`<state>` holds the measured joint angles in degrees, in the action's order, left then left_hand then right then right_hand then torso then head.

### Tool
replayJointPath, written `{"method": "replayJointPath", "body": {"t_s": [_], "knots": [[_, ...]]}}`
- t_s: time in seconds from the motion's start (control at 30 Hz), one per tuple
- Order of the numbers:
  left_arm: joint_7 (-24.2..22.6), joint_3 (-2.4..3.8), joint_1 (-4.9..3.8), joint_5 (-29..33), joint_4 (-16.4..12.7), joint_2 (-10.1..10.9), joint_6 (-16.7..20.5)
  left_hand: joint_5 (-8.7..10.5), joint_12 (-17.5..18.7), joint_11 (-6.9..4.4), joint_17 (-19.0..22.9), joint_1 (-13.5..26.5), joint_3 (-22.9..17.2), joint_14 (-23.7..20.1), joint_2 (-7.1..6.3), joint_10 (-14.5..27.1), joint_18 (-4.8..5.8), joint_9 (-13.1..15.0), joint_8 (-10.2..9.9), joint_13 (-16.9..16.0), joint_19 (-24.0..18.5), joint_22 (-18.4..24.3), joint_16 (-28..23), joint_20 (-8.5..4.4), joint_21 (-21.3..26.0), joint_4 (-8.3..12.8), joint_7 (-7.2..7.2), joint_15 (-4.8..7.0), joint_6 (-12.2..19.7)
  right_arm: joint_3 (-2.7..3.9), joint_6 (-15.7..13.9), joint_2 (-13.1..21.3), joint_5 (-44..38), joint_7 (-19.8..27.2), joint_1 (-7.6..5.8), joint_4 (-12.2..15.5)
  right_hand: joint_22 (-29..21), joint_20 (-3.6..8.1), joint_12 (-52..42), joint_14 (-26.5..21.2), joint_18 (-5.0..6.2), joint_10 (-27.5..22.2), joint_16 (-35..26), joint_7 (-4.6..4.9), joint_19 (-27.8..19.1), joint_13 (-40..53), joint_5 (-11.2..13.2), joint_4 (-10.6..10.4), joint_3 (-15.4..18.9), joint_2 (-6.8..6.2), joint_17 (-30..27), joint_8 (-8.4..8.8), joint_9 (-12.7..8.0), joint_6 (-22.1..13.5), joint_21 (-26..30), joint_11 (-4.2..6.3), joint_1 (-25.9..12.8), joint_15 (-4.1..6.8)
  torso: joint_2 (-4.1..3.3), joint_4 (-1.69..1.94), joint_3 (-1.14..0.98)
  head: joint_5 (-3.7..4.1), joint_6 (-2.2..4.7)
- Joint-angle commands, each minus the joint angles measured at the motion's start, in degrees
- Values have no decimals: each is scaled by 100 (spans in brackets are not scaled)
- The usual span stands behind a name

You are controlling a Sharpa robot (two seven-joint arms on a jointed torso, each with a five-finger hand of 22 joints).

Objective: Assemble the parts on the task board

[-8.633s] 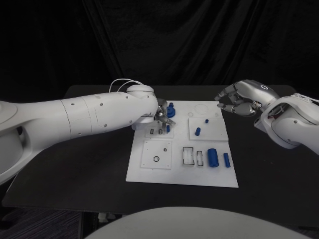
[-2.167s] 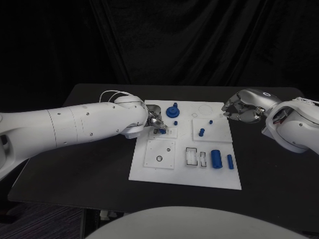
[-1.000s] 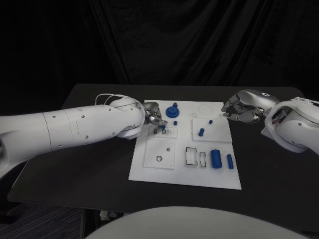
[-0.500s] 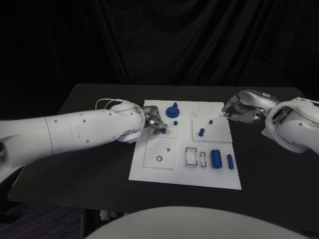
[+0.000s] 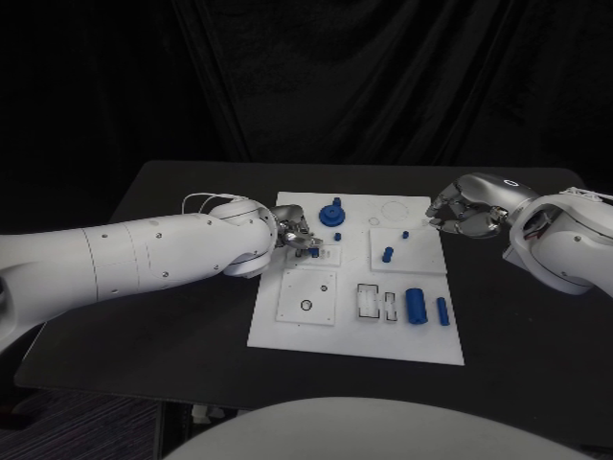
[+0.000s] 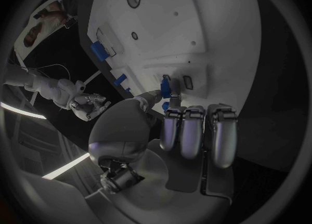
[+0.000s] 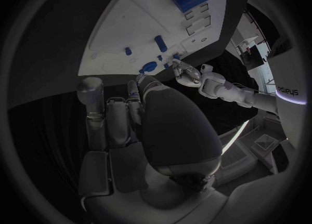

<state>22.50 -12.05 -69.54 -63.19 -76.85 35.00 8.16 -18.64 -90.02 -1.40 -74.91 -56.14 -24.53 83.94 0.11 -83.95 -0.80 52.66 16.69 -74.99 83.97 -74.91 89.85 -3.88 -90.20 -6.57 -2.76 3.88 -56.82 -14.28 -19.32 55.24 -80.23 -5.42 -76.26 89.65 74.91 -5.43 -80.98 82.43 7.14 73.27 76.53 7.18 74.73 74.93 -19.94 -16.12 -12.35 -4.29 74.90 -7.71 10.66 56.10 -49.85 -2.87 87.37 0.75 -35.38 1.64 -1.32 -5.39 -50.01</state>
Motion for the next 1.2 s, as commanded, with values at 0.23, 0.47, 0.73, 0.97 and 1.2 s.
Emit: {"method": "replayJointPath", "body": {"t_s": [0.23, 0.47, 0.73, 0.97, 1.2], "knots": [[-94, -3, 28, -7, -34, 35, -4, 29, 2, 62, -1509, 124, 176, 606, -94, -605, 80, -10, -97, -1501, 603, -1509, 15, 44, 20, -70, -36, -48, 20, 5, 69, 3, 75, -129, 14, -7, 507, -1, 45, -23, 37, -45, -31, 17, -65, 77, 18, -11, -38, 8, 84, 18, 6, 37, 48, -12, -45, -1, 1, -5, 1, -8, 1], [-106, -3, 31, -7, -33, 50, 6, 198, 2, 78, -1509, 191, 321, 606, -104, -605, 80, -17, -174, -1501, 603, -1509, 15, 61, 20, -171, -53, -63, 16, 5, 104, -3, 82, -152, 14, -19, 506, -1, 48, -23, 38, -51, -29, 17, -67, 73, 15, -8, -41, 8, 86, 20, 6, 37, 53, -11, -43, -1, 3, -4, -3, -18, 1], [-142, -3, 33, -7, -41, 57, 26, 360, 2, 97, -1509, 221, 444, 606, -77, -605, 80, -20, -251, -1501, 603, -1509, 15, 78, 20, -270, -73, -79, 24, 5, 138, -6, 83, -176, 15, -24, 503, -1, 47, -27, 40, -49, -35, 17, -72, 74, 10, -5, -45, 9, 79, 22, 5, 37, 65, -11, -40, -1, 1, -3, -1, -27, 1], [-203, -3, 35, -7, -36, 58, 68, 629, 2, 122, -1509, 276, 644, 606, -60, -605, 80, -16, -343, -1501, 603, -1509, 15, 104, 20, -443, -100, -103, 31, 5, 154, -8, 83, -188, 16, -25, 503, -1, 47, -27, 40, -49, -35, 17, -72, 74, 10, -5, -45, 9, 79, 22, 5, 37, 65, -11, -40, -1, 2, -5, 1, -31, 1], [-262, -3, 39, -7, -22, 61, 94, 851, 2, 154, -1509, 426, 981, 606, -77, -605, 80, -54, -475, -1501, 603, -1509, 15, 135, 20, -766, -134, -133, 55, 5, 176, -5, 83, -208, 16, -24, 500, 0, 50, -27, 42, -54, -34, 16, -77, 70, 5, 0, -51, 10, 79, 24, 5, 36, 78, -10, -35, 0, 0, -4, -2, -26, 1]]}}
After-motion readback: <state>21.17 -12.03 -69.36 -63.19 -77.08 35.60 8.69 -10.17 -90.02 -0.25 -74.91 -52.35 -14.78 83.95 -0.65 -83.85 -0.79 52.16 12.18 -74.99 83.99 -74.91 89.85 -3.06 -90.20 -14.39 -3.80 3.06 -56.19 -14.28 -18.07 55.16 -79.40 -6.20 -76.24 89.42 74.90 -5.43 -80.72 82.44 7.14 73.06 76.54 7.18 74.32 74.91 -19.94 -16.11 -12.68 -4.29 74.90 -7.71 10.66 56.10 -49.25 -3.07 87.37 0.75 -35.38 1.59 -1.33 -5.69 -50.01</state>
